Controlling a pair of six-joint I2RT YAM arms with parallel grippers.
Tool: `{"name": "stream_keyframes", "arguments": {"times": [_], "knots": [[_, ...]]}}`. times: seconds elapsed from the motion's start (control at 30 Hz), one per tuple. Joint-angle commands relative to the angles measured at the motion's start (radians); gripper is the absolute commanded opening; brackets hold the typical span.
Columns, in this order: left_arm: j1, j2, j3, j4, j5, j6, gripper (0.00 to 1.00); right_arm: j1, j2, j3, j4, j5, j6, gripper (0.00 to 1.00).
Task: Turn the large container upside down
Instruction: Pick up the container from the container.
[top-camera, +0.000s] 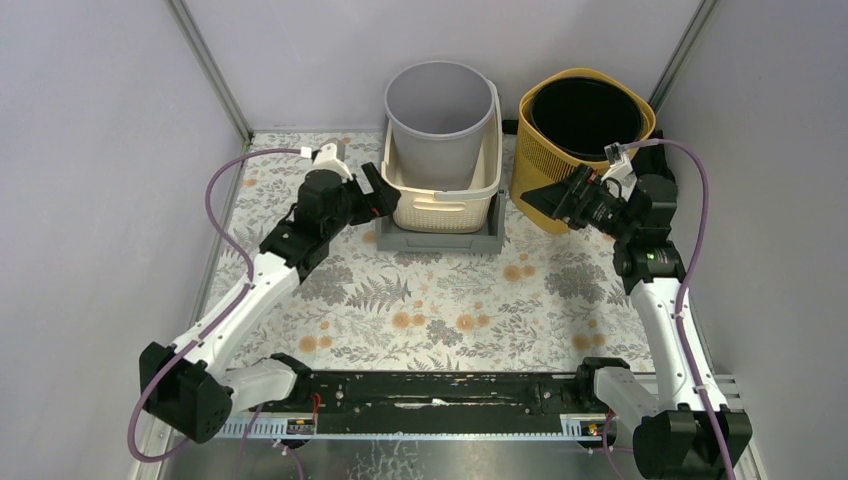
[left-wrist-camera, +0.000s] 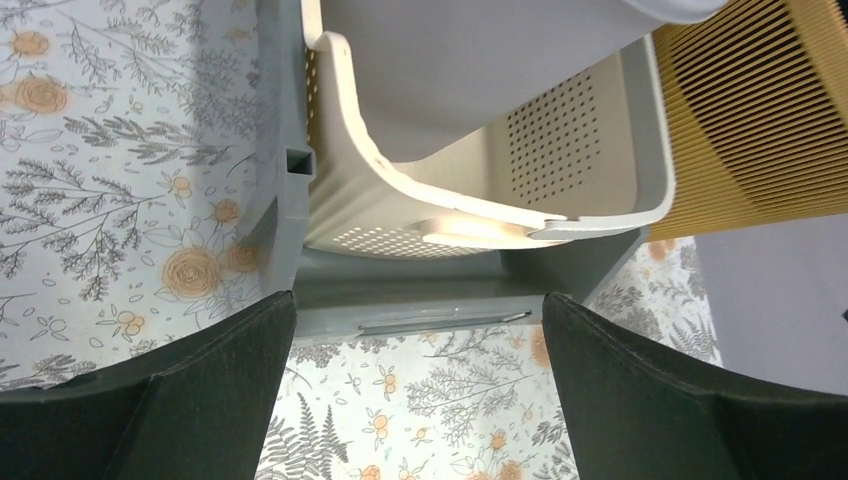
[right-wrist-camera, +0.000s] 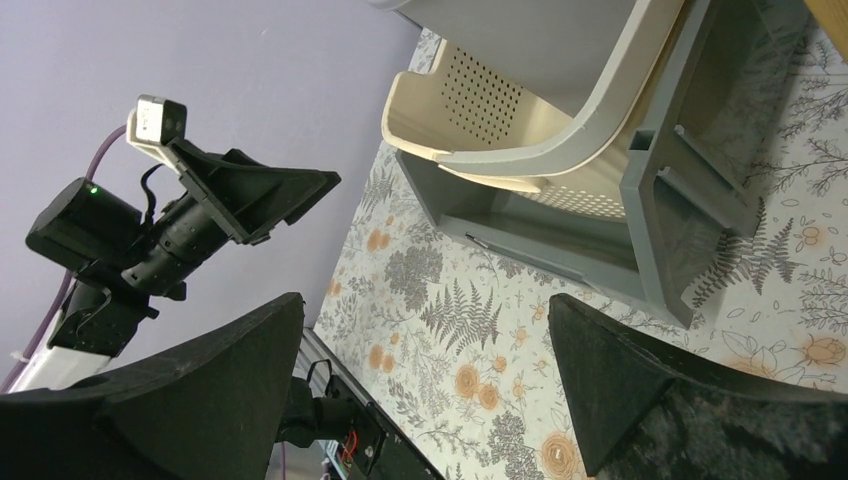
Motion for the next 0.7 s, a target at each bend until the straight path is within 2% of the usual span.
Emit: {"name": "stream_keyframes", "arguments": {"times": [0.0,0.27,0.67], "knots": [[-0.005,0.05,0.078,-0.091,0.007,0.036,1.0,0.005,0.011,-0.01,0.066,-0.041,0.019,0.99],[-0.005,0.065,0.107,-0.124,-0.028,0.033,1.0,0.006,0.027,-0.031,0.085,-0.041,0.027,0.99],[-0.005,0.055,0.05,-0.091,-0.055,0.069,1.0,0.038,0.072,-0.014,0.041,0.004,-0.008,1.0]]}}
